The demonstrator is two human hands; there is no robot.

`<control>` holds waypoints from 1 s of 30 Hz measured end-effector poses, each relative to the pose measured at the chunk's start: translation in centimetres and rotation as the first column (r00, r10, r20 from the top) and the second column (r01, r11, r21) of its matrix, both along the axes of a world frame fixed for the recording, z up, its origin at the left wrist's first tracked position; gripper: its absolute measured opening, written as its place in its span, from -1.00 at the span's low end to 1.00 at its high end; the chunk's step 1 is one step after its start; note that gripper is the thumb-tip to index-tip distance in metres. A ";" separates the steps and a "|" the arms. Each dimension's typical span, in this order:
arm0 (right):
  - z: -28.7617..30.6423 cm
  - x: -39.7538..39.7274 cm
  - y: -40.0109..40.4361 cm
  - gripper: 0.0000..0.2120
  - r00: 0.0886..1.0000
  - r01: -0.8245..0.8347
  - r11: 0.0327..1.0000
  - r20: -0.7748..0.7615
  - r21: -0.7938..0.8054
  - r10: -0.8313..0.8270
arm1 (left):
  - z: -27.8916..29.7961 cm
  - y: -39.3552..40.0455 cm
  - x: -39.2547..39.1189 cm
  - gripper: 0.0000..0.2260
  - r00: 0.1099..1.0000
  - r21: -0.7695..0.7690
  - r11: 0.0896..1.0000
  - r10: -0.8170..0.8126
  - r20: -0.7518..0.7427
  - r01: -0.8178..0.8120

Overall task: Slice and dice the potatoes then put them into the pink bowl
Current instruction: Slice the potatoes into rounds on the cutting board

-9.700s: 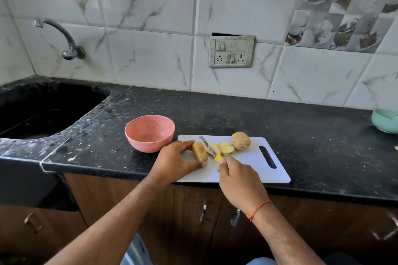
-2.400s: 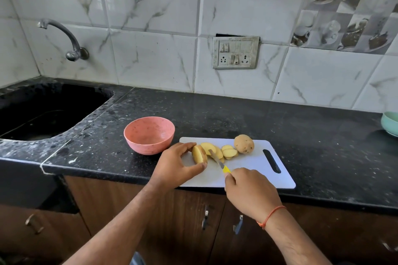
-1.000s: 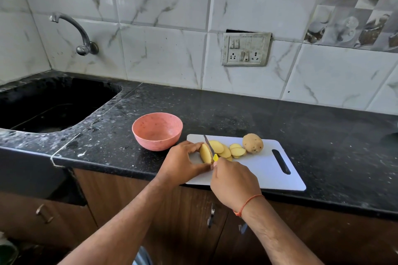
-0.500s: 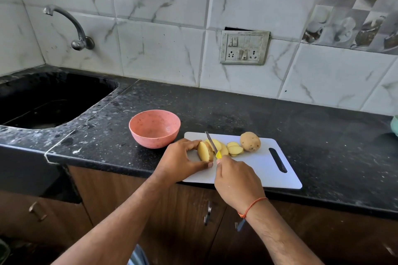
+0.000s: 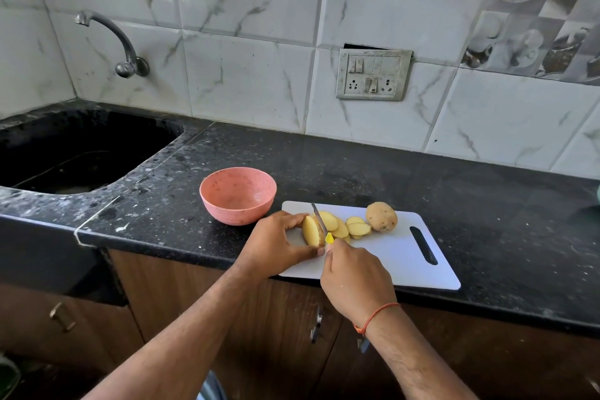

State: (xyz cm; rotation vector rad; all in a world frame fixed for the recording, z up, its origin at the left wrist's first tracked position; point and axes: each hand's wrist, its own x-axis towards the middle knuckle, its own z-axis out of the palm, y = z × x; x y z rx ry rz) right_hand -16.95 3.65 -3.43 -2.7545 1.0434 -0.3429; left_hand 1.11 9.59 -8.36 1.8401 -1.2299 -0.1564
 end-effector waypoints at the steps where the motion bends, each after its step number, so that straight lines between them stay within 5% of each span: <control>1: 0.0 0.1 0.0 -0.78 1.000 0.002 1.000 0.002 0.001 -0.002 | 0.0 0.0 0.0 -0.48 1.000 0.001 1.000 -0.003 0.002 0.003; 30: 1.4 1.0 0.3 -0.78 0.998 0.029 1.000 -0.052 0.004 -0.029 | -0.2 -0.2 0.3 -0.39 1.000 0.020 1.000 -0.003 -0.004 0.003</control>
